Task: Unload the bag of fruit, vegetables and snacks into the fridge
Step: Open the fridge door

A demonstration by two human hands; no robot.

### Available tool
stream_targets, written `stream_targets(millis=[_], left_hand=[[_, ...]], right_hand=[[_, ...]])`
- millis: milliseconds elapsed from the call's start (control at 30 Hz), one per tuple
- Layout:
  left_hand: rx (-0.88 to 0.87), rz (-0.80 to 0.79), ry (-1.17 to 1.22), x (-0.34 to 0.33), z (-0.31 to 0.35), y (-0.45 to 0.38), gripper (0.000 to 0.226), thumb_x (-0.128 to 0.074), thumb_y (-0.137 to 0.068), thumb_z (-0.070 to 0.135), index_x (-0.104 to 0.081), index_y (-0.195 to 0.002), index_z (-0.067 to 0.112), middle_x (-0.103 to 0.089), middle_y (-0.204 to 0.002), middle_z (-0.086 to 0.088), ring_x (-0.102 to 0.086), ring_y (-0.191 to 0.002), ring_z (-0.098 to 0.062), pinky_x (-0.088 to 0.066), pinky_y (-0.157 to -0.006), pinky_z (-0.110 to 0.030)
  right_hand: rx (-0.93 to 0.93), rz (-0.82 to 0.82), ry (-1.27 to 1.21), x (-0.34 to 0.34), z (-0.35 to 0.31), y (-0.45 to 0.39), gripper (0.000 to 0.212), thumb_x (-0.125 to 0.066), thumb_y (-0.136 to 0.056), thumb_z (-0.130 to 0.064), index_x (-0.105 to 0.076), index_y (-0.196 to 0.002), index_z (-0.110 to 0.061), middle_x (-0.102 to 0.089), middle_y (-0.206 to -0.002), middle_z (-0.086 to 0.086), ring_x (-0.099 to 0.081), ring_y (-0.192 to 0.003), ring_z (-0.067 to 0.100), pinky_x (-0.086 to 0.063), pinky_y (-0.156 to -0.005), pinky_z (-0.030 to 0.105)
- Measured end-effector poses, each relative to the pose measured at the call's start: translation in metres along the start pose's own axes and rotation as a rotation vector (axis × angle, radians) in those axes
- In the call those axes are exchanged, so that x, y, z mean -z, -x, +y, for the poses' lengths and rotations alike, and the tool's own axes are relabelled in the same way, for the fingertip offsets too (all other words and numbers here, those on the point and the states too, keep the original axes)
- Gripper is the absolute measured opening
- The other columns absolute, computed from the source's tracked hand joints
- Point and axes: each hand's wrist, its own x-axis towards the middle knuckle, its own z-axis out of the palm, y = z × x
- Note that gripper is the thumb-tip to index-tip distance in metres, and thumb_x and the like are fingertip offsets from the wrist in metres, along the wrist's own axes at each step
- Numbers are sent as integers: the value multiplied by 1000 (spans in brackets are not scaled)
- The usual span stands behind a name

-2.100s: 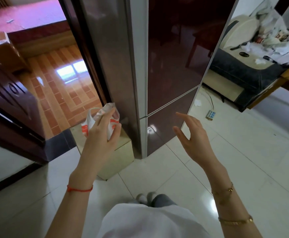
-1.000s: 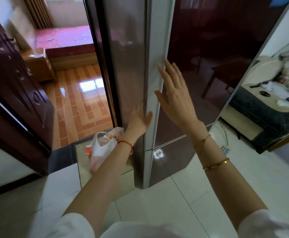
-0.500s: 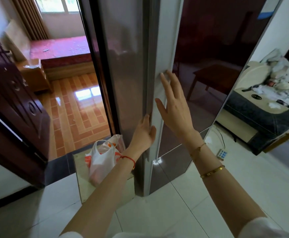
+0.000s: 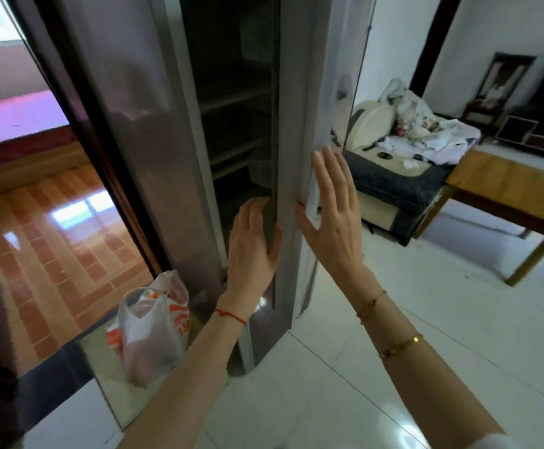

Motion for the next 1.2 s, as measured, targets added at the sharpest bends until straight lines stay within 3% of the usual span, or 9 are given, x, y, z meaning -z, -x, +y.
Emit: stream_targets(millis=[167, 267, 433, 533, 700, 800, 1000, 1200], left_hand=[[-90, -57, 27, -9, 26, -21, 72, -44, -93, 52, -33, -152, 13, -37, -157, -14, -41, -143, -30, -42, -112, -53], [-118, -117, -17, -25, 36, -29, 69, -54, -98, 41, -24, -156, 16, -25, -164, -10, -27, -151, -28, -32, -118, -56], [-180, -218, -61, -50, 54, -30, 67, -47, -100, 37, -20, -157, 13, -19, -166, -12, -17, -153, -30, -17, -124, -53], [-245, -254, -82, -62, 72, -31, 67, -49, -99, 32, -21, -156, 10, -21, -165, -12, -18, -153, -29, -4, -122, -43], [-303, -339, -51, -91, 100, -39, 67, -54, -99, 25, -22, -156, 10, -23, -165, -12, -18, -153, -27, -12, -125, -52], [-357, -379, -53, -114, 114, -42, 68, -52, -100, 24, -18, -158, 13, -20, -166, -9, -14, -154, -24, -11, -126, -50], [-410, -334, -19, -169, 148, -48, 64, -52, -99, 17, -24, -155, 6, -29, -162, -12, -24, -152, -24, -20, -124, -50], [-416, -283, -72, -228, 191, -50, 67, -50, -101, 20, -17, -158, 7, -18, -166, -10, -16, -154, -21, -18, -126, -44]], right_hand=[[-36, 14, 139, 32, 16, 17, 71, -63, -93, -17, -22, -151, -6, -26, -158, 17, -18, -149, 34, -27, -117, 55], [-71, 38, 190, 52, 27, 27, 70, -62, -93, -13, -23, -151, -6, -26, -158, 16, -16, -149, 33, -26, -117, 55], [-148, 74, 273, 84, 57, 39, 69, -58, -94, -7, -21, -152, -6, -21, -160, 13, -10, -151, 26, -26, -118, 54], [-207, 101, 297, 101, 81, 46, 67, -55, -96, -5, -20, -153, -7, -20, -160, 14, -11, -151, 28, -26, -118, 55], [-288, 127, 335, 127, 130, 56, 61, -51, -100, -6, -20, -153, -6, -20, -161, 14, -16, -150, 31, -29, -116, 56], [-324, 139, 355, 143, 161, 56, 63, -51, -99, -6, -20, -153, -9, -19, -161, 11, -15, -151, 30, -28, -117, 55], [-354, 103, 341, 174, 229, 53, 66, -54, -97, -3, -20, -153, -8, -20, -162, 11, -15, -151, 29, -27, -118, 54], [-380, 37, 265, 203, 297, 44, 63, -52, -97, -4, -22, -153, -6, -22, -161, 12, -18, -150, 28, -29, -118, 52]])
